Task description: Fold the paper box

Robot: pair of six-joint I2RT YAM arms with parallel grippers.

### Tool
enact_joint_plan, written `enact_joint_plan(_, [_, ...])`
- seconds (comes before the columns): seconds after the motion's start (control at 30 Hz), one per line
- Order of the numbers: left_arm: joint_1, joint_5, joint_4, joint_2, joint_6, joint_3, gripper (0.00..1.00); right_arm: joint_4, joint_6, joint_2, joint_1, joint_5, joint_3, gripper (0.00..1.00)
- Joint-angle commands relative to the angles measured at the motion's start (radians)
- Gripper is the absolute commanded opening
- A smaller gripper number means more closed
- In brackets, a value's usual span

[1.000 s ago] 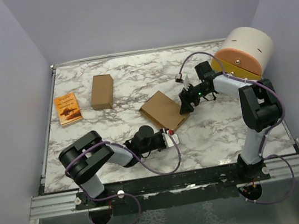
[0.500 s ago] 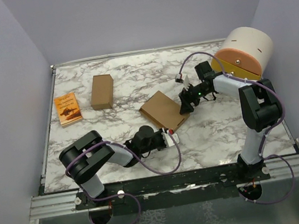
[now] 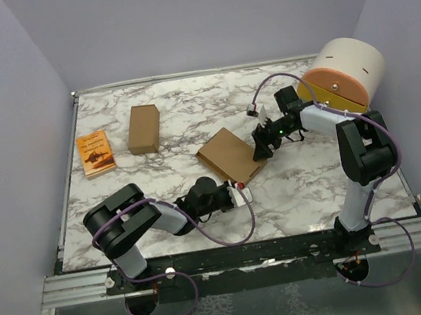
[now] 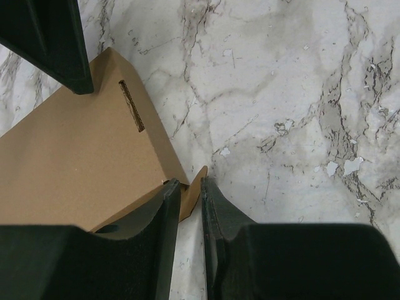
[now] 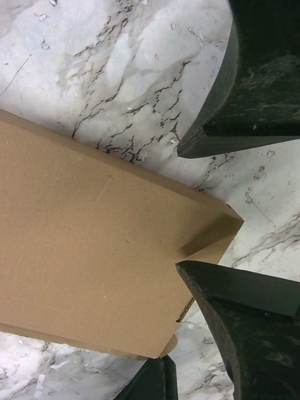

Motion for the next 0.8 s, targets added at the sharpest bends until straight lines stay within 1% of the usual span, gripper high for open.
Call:
enact_joint_plan(0.0, [-0.008, 0.018, 0.009, 0.009, -0.006, -0.010, 0.23, -0.020, -0.008, 0.018, -0.004, -0.010, 0.033, 0.67])
enact_joint_plan(0.2, [-0.008, 0.033, 0.007, 0.009, -0.004, -0.009, 0.23, -0.021, -0.009, 0.019, -0.004, -0.010, 0.033, 0.68])
enact_joint_plan(0.37, [-0.008, 0.037, 0.032, -0.010, -0.007, -0.029, 0.25, -0.022, -0.009, 0.021, -0.004, -0.011, 0.035, 0.68])
enact_joint_plan(0.5, [-0.008, 0.034, 0.022, -0.025, -0.007, -0.030, 0.26, -0.023, -0.009, 0.021, -0.004, -0.011, 0.034, 0.68])
enact_joint_plan(0.77, [-0.009, 0.020, 0.018, 0.007, -0.010, -0.009, 0.25, -0.025, -0.011, 0.023, -0.004, -0.012, 0.036, 0.68])
